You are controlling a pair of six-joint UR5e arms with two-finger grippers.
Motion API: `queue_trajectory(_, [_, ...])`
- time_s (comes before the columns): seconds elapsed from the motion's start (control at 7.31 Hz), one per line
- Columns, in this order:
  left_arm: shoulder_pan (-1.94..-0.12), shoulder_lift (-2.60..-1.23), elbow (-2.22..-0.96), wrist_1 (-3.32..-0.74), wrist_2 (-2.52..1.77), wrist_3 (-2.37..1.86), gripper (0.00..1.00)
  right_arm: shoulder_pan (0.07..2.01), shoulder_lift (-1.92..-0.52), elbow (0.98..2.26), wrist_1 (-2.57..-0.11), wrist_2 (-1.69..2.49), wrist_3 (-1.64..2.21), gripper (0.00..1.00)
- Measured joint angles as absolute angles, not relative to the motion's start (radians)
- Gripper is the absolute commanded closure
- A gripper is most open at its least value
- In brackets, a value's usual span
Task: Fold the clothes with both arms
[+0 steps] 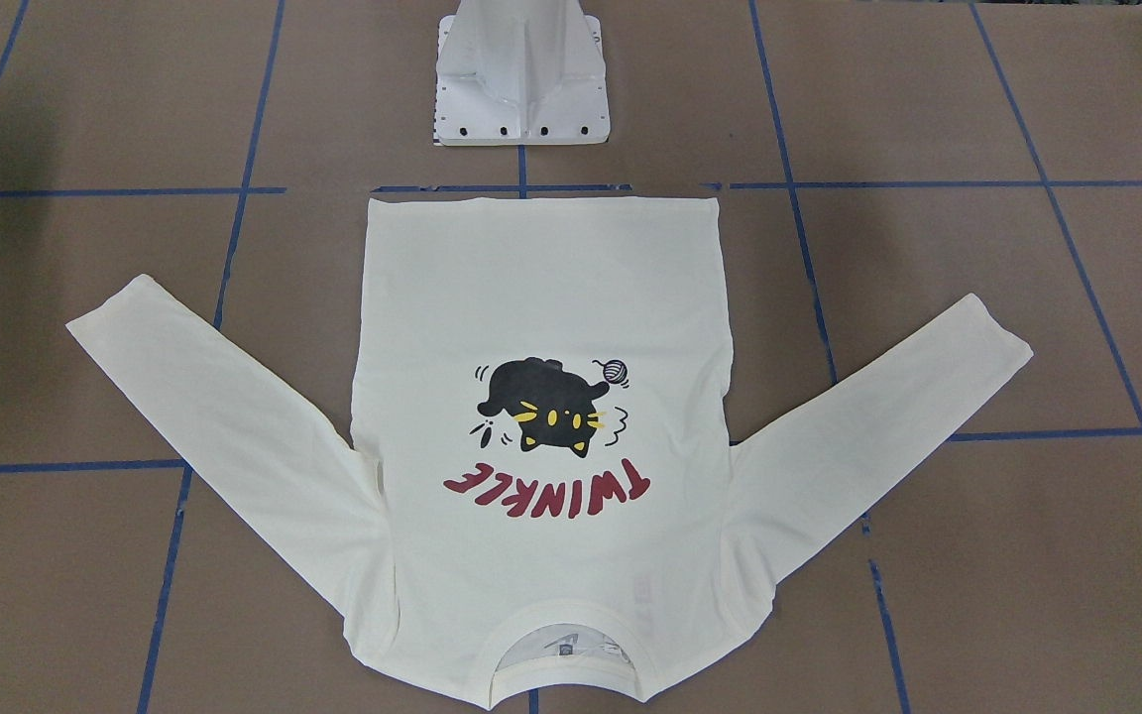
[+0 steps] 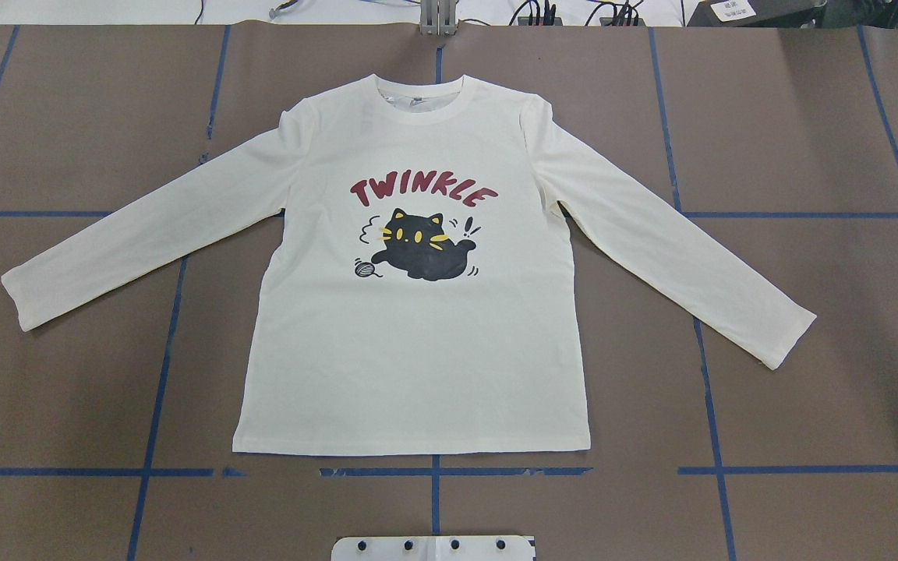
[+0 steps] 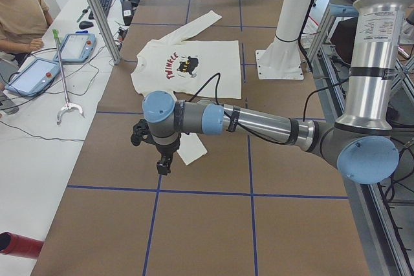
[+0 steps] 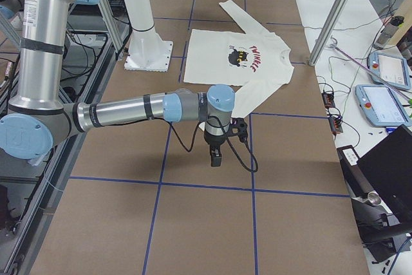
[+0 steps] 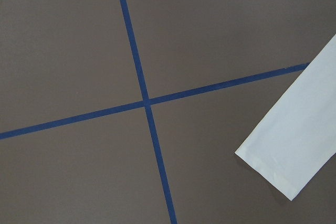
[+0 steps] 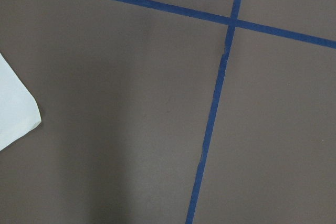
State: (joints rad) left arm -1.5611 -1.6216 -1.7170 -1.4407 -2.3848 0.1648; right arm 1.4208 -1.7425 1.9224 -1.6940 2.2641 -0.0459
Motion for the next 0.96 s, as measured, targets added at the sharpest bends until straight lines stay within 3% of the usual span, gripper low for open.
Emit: queue_trajectory(0.96, [-1.562,-1.509,-1.793,-1.557,-2.409,0.201,0.00,1.408,-1.725,1.908,-1.577,2.384,0.012,0.00])
